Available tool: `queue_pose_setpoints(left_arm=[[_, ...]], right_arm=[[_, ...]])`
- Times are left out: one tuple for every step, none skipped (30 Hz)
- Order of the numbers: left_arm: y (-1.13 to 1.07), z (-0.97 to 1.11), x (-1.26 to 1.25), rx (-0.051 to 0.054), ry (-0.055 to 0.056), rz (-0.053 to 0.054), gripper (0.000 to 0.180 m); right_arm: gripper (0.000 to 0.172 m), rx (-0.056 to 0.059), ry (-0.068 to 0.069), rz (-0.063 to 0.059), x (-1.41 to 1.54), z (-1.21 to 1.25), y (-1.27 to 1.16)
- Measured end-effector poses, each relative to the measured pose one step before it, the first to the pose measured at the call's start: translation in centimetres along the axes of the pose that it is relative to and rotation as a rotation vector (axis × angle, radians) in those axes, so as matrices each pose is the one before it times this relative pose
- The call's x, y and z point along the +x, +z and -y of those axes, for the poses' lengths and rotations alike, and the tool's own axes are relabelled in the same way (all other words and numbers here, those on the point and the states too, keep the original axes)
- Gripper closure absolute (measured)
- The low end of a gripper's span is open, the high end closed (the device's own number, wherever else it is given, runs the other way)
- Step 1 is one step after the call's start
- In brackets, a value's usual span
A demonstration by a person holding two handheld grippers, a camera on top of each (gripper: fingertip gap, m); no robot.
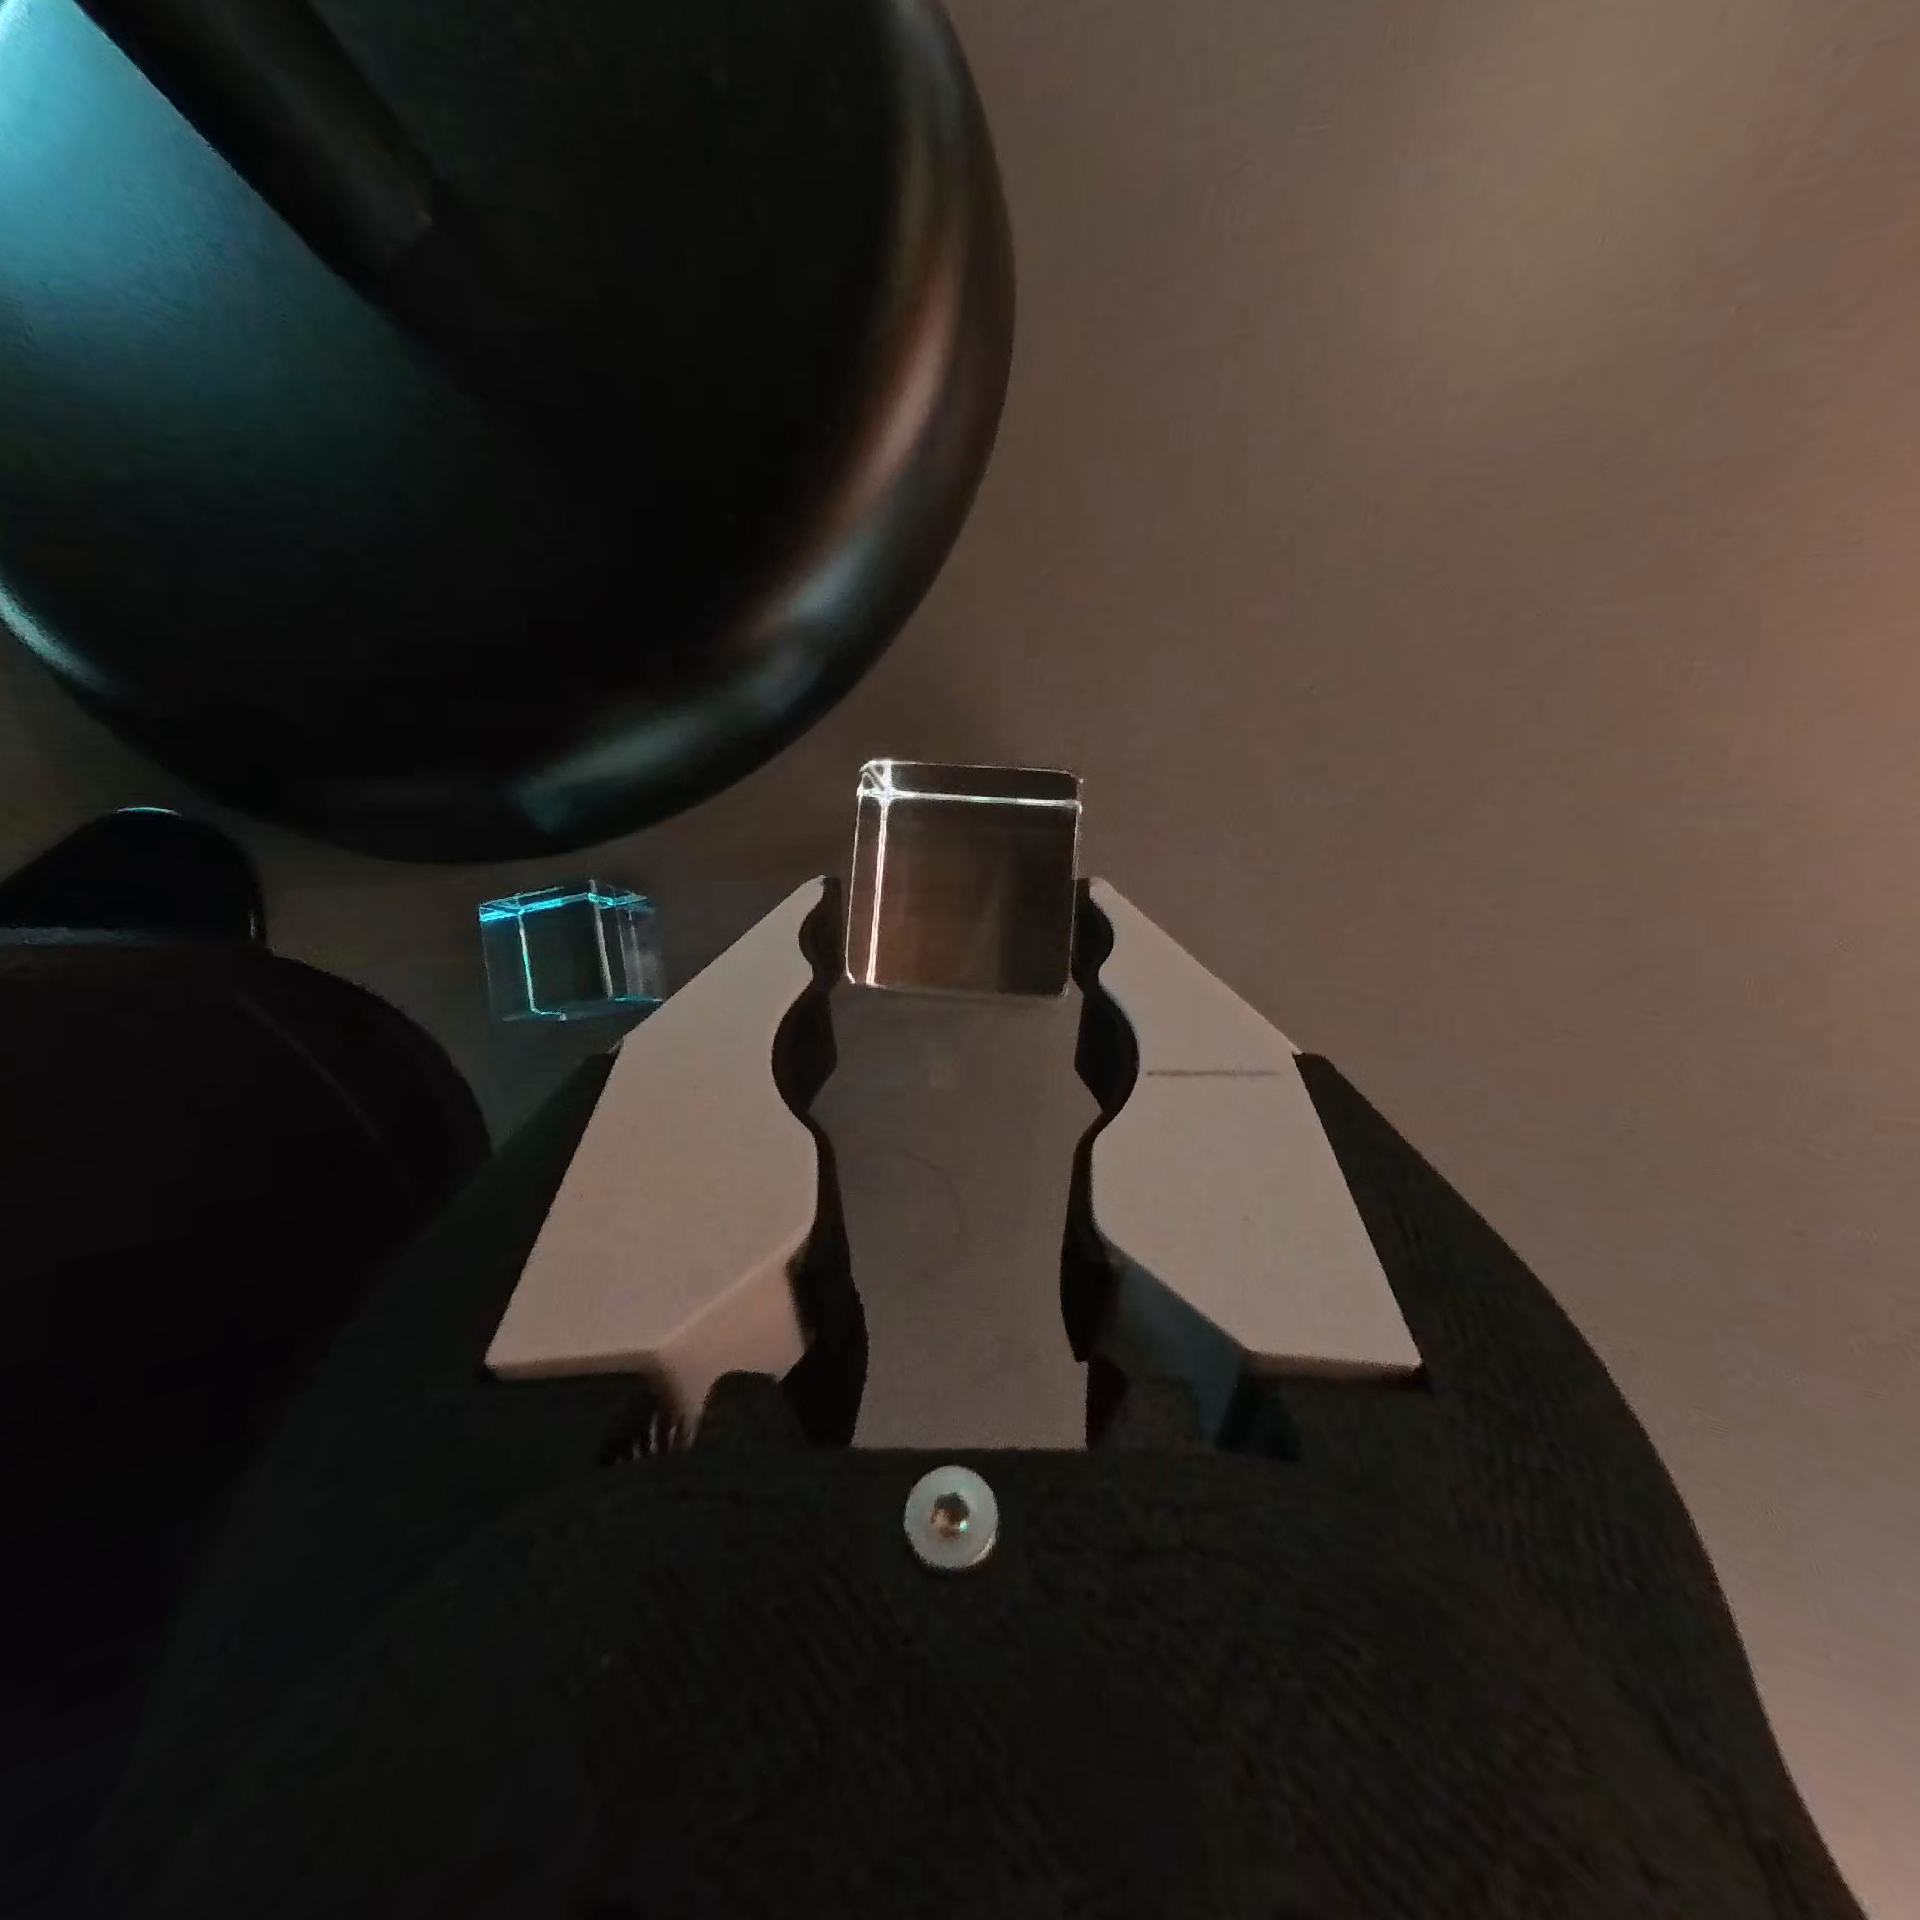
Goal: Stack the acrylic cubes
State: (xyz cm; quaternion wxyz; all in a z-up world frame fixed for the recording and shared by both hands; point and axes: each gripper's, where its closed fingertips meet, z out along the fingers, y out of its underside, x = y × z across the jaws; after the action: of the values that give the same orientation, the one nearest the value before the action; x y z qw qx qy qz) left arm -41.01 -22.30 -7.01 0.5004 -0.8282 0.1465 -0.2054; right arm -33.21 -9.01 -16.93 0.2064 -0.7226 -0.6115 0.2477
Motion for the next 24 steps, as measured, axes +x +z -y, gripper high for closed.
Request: queue_pose_setpoints(left_arm=[[-0.101,0.01,-0.03,0.0013,-0.0022,0.0003,0.104],[-0.099,0.083,-0.015,0.004,-0.0018,-0.0004,0.104],[-0.118,0.139,-0.077,0.0074,-0.0028,0.003,0.103],[-0.119,0.153,-0.072,0.0074,-0.002,0.0013,0.102],[-0.095,0.127,-0.033,0.0041,-0.0011,-0.0013,0.102],[-0.089,0.066,-0.035,0.0007,0.0008,-0.0008,0.102],[-0.073,0.026,-0.068,-0.0013,0.0029,0.0018,0.102],[-0.078,0.019,-0.062,-0.0012,0.0043,0.0025,0.102],[-0.088,0.04,-0.036,0.0006,0.0039,0.0026,0.102],[-0.086,0.094,-0.032,0.0044,0.0032,0.0027,0.101],[-0.104,0.15,-0.011,0.0071,0.0032,0.001,0.101],[-0.1,0.147,-0.028,0.0066,0.0021,0.0024,0.101],[-0.087,0.134,-0.041,0.0056,0.0011,0.003,0.1],[-0.083,0.115,-0.012,0.0048,0.0008,0.0016,0.099],[-0.055,0.081,0.032,0.004,0.0015,-0.0007,0.099],[-0.034,0.042,0.057,0.0021,0.002,-0.0008,0.099],[-0.008,-0.014,0.06,0.0001,0.0027,-0.0013,0.099],[0.014,-0.051,0.106,-0.0017,0.0029,-0.0027,0.098],[0.016,-0.057,0.13,-0.0021,0.0023,-0.0035,0.098],[0.03,-0.031,0.169,-0.001,0.0023,-0.0048,0.098],[0.014,-0.005,0.208,0.0004,0.0019,-0.0057,0.098],[-0.004,0.045,0.255,0.0012,0.002,-0.0065,0.098],[-0.022,0.064,0.256,0.0018,0.0032,-0.0063,0.098],[-0.025,0.059,0.237,0.0019,0.0045,-0.0037,0.098]], right_arm=[[0.13,-0.0019,-0.0005,-0.0006,-0.022,-0.002,-0.003],[0.13,-0.0006,-0.0004,-0.0001,-0.044,-0.016,-0.004],[0.13,0.0006,0.0016,-0.0004,-0.065,-0.003,-0.009],[0.13,0.0021,0.003,0.0004,-0.074,0.01,-0.019],[0.13,0.0029,0.0045,0.0,-0.078,0.012,-0.033],[0.13,0.0042,0.0027,-0.006,-0.017,0.005,-0.051],[0.13,0.0081,-0.0031,-0.0123,0.025,0.042,-0.104],[0.13,0.0122,-0.004,-0.0147,0.049,0.093,-0.186],[0.13,0.0145,-0.0001,-0.0124,0.026,0.138,-0.272],[0.13,0.016,0.0039,-0.0076,-0.02,0.17,-0.354],[0.13,0.0177,0.0074,-0.0045,-0.03,0.216,-0.44],[0.13,0.0189,0.0091,-0.0046,-0.023,0.254,-0.532],[0.13,0.0202,0.0068,-0.0076,0.001,0.302,-0.612],[0.13,0.0199,0.0019,-0.0106,-0.007,0.336,-0.694],[0.13,0.0172,-0.0022,-0.0121,-0.038,0.333,-0.785],[0.13,0.016,-0.0054,-0.0132,-0.065,0.34,-0.853],[0.13,0.0166,-0.0082,-0.0128,-0.113,0.36,-0.91],[0.13,0.0166,-0.0094,-0.0096,-0.208,0.36,-0.945],[0.13,0.0162,-0.0101,-0.0041,-0.304,0.341,-0.956],[0.13,0.0169,-0.0118,0.0036,-0.44,0.336,-0.946],[0.13,0.018,-0.0141,0.0117,-0.568,0.325,-0.916],[0.13,0.0181,-0.0168,0.0198,-0.714,0.293,-0.872],[0.13,0.0165,-0.0193,0.0303,-0.868,0.244,-0.794],[0.13,0.0132,-0.0192,0.0422,-1.029,0.158,-0.688]])
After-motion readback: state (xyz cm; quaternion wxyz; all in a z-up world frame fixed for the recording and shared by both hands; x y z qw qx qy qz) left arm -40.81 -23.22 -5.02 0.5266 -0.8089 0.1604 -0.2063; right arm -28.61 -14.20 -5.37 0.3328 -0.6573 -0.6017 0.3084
